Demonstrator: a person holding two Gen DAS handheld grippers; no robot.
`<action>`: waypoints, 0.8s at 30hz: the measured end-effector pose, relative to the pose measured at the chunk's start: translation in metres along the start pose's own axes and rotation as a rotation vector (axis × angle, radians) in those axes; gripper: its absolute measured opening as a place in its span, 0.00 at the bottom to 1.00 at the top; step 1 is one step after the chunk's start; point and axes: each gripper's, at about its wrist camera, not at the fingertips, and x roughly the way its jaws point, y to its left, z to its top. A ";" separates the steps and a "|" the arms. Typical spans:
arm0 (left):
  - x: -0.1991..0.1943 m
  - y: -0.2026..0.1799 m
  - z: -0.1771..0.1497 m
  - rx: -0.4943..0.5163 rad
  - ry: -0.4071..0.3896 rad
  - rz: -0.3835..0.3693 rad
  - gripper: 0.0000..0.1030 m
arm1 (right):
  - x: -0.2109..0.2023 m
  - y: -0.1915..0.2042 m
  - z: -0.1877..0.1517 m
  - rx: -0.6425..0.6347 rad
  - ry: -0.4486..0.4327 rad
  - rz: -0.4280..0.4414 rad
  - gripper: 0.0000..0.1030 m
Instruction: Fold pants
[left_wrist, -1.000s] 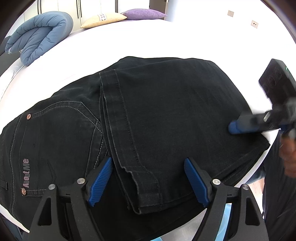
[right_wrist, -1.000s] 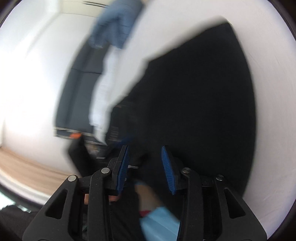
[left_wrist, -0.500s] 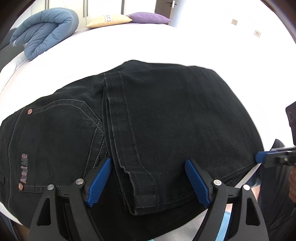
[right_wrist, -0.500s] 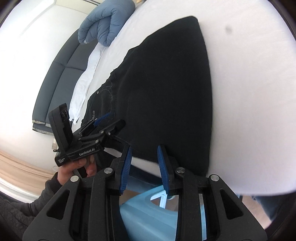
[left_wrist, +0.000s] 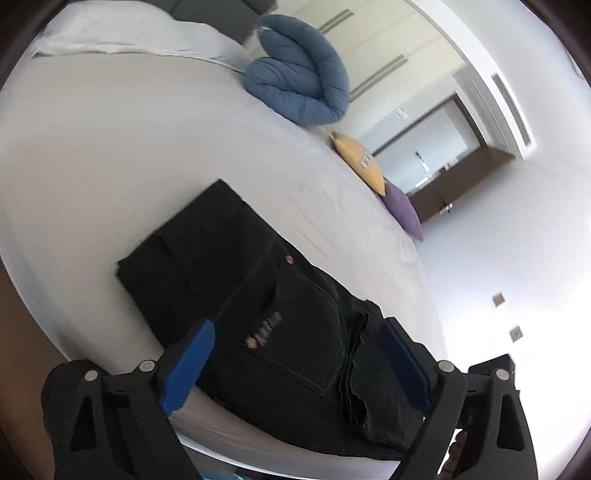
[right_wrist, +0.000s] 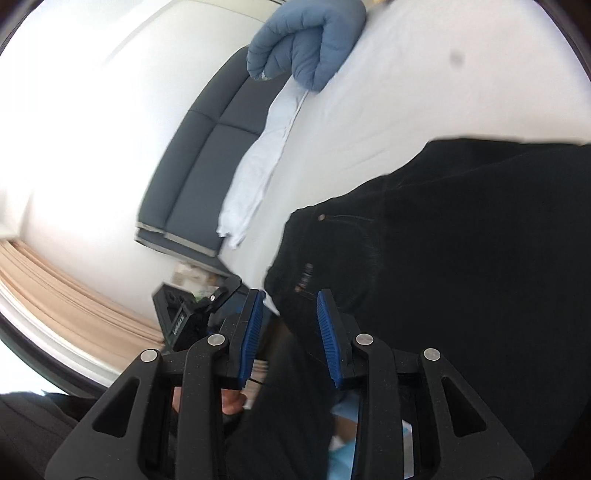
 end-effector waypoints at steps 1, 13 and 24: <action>-0.002 0.009 0.002 -0.025 -0.002 0.004 0.91 | 0.011 -0.012 0.004 0.053 -0.003 -0.025 0.29; 0.021 0.086 0.014 -0.325 0.001 -0.018 0.91 | 0.030 -0.031 0.012 0.178 0.036 -0.119 0.28; 0.039 0.106 0.019 -0.441 -0.020 -0.158 0.95 | 0.073 -0.010 0.032 0.180 0.089 -0.034 0.28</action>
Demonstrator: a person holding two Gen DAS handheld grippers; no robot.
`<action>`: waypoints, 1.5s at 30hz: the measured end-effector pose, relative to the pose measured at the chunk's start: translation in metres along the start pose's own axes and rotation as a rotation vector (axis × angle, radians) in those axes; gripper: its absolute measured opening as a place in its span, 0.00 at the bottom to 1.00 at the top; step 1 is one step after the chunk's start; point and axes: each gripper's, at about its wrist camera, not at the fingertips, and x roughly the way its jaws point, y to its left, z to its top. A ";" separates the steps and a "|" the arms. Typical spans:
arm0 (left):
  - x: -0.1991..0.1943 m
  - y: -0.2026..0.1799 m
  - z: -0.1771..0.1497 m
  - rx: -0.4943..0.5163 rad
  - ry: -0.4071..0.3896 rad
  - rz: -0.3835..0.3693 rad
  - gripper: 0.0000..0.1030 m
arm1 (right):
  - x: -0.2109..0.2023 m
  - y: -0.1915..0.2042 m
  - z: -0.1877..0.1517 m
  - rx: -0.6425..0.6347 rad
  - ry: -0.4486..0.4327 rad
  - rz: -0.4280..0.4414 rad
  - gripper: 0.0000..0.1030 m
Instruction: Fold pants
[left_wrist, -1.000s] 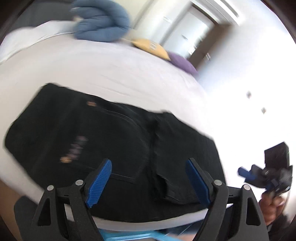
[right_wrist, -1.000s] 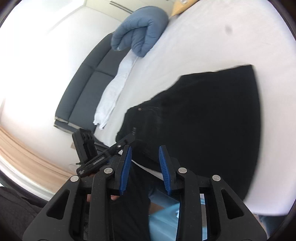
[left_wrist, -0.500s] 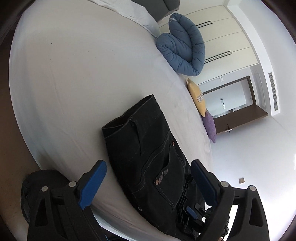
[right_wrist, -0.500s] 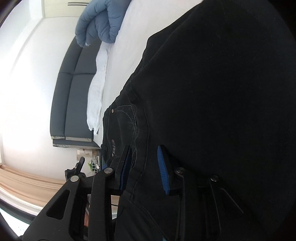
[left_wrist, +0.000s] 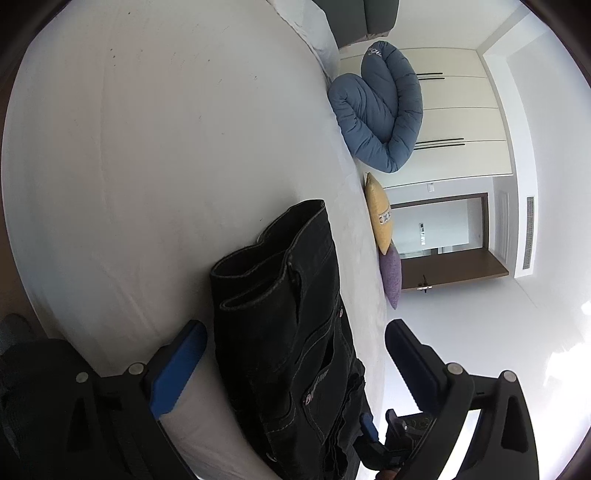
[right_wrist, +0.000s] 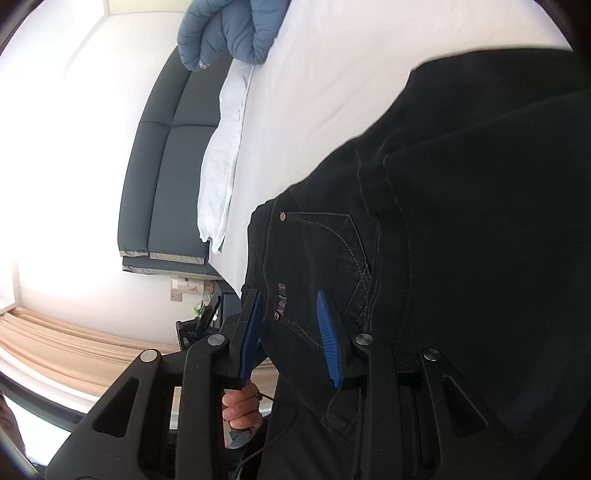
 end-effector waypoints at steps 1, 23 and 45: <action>0.001 0.000 0.001 -0.007 -0.001 -0.012 0.92 | 0.002 0.000 0.000 0.006 0.000 0.003 0.28; 0.005 -0.052 -0.010 0.153 -0.013 0.037 0.17 | 0.012 -0.013 0.016 0.073 0.010 -0.295 0.28; 0.041 -0.197 -0.100 0.675 0.084 0.050 0.17 | -0.089 0.005 0.006 0.063 -0.203 -0.050 0.76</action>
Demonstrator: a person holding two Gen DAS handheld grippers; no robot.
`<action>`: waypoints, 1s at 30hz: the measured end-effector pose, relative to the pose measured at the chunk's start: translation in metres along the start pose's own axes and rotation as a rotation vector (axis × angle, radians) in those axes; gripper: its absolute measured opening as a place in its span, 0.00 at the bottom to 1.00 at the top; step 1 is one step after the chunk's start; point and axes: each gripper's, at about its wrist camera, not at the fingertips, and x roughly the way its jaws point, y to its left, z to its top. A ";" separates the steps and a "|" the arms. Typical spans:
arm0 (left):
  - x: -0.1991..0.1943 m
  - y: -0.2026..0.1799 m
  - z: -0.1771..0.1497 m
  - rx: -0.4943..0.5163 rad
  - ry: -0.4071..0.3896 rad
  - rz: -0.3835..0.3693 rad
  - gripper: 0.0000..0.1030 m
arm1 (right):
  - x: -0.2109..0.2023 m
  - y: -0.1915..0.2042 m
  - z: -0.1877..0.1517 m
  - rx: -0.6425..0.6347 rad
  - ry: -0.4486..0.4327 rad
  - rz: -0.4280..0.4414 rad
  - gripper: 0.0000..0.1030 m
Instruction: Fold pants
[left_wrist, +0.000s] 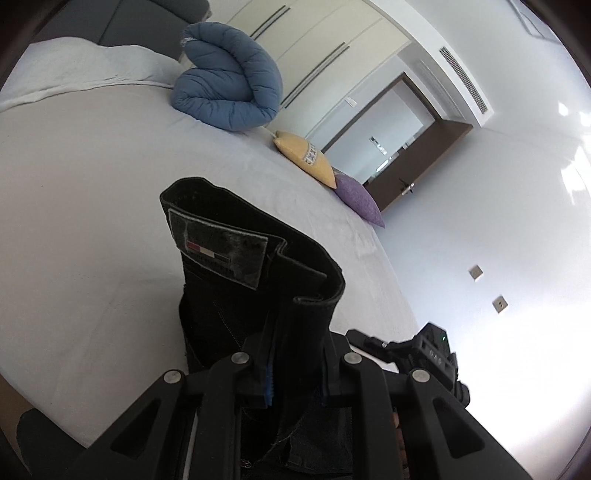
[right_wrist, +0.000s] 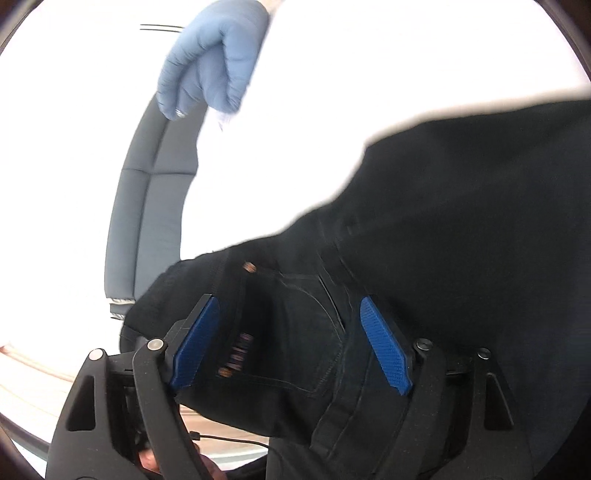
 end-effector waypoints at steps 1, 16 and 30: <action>0.003 -0.007 -0.003 0.022 0.012 -0.002 0.17 | -0.006 0.003 0.005 0.000 0.009 0.013 0.76; 0.067 -0.131 -0.092 0.571 0.202 0.126 0.17 | -0.077 0.080 0.022 -0.343 0.164 -0.166 0.77; 0.091 -0.172 -0.160 0.827 0.332 0.077 0.18 | -0.126 0.028 0.005 -0.347 0.074 -0.427 0.14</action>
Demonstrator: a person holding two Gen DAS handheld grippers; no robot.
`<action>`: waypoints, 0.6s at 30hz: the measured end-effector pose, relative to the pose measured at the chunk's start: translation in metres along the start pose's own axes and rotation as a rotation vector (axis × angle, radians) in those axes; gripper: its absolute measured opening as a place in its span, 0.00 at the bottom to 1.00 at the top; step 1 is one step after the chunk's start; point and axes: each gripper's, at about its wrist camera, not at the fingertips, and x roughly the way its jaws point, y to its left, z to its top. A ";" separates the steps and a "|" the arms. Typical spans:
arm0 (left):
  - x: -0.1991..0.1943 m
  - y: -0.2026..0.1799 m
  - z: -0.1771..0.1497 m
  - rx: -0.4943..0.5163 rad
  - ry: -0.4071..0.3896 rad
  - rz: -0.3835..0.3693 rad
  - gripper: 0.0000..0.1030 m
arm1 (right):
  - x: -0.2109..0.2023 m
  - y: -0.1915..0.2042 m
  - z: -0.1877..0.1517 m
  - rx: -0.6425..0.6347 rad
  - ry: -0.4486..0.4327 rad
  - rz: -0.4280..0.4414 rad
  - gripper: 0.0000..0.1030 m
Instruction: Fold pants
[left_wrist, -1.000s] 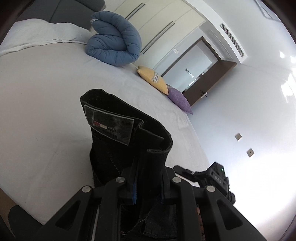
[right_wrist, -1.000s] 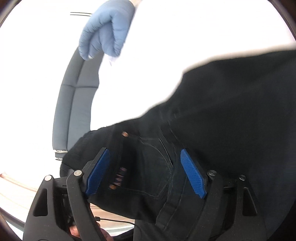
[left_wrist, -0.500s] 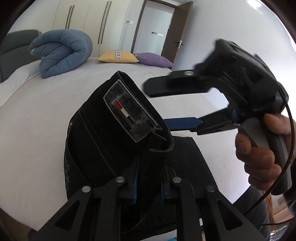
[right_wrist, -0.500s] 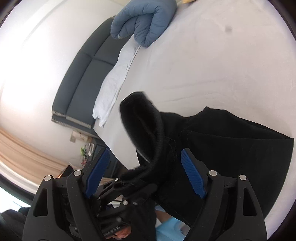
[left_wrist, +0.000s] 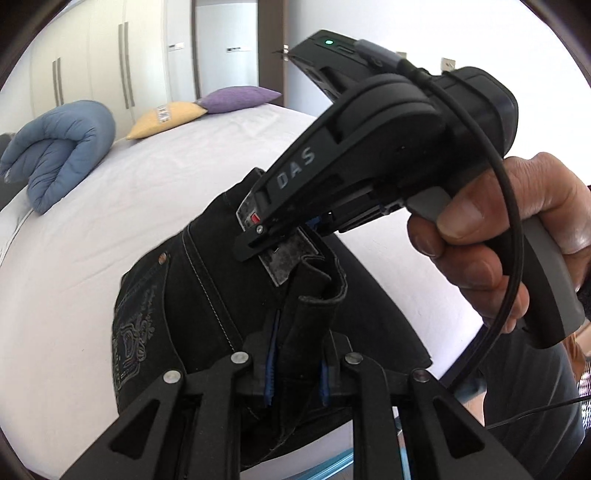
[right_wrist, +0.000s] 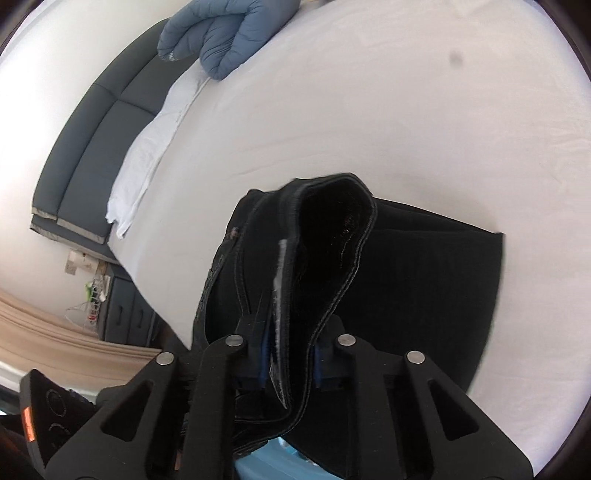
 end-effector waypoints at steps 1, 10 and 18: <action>0.003 -0.004 0.000 0.013 0.007 -0.005 0.18 | -0.004 -0.008 -0.005 0.006 -0.007 -0.009 0.13; 0.036 -0.041 0.010 0.118 0.070 -0.044 0.18 | 0.033 -0.092 -0.035 0.107 -0.052 0.022 0.13; 0.054 -0.046 0.008 0.148 0.097 -0.068 0.18 | 0.040 -0.130 -0.049 0.141 -0.073 0.031 0.13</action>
